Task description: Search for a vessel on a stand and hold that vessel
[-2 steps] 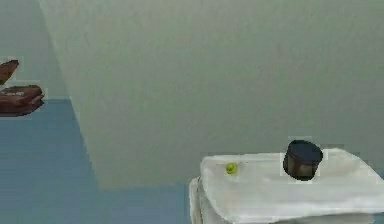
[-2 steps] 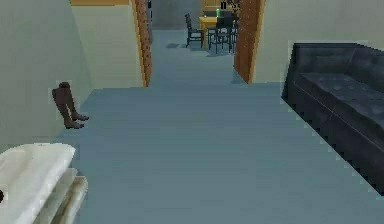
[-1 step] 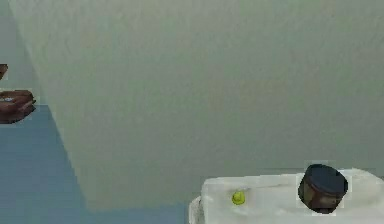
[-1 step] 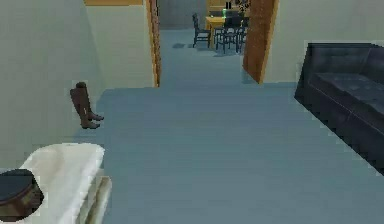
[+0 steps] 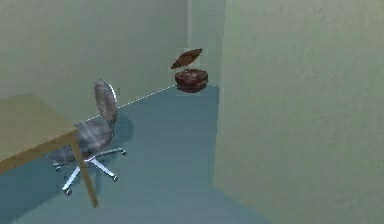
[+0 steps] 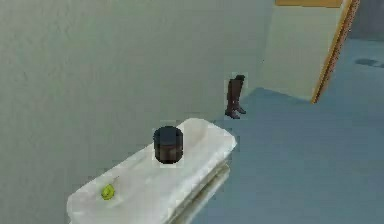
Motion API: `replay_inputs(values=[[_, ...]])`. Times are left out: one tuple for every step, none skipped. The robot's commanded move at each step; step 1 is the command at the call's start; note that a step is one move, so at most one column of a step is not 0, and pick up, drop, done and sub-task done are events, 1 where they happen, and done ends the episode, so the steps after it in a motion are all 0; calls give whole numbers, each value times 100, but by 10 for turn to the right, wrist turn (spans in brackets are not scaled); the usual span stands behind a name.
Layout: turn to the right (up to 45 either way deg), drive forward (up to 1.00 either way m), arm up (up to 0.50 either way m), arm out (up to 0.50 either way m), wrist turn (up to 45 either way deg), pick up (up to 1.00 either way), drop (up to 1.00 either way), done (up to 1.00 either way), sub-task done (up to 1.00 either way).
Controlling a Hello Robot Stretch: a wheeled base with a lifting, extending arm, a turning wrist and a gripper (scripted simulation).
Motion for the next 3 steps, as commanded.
replay_inputs(values=[[-450, 0, 0, 0, 0, 0, 0, 0, 0], [-450, 0, 0, 0, 0, 0, 0, 0, 0], [-30, 0, 0, 0, 0, 0, 0, 0, 0]])
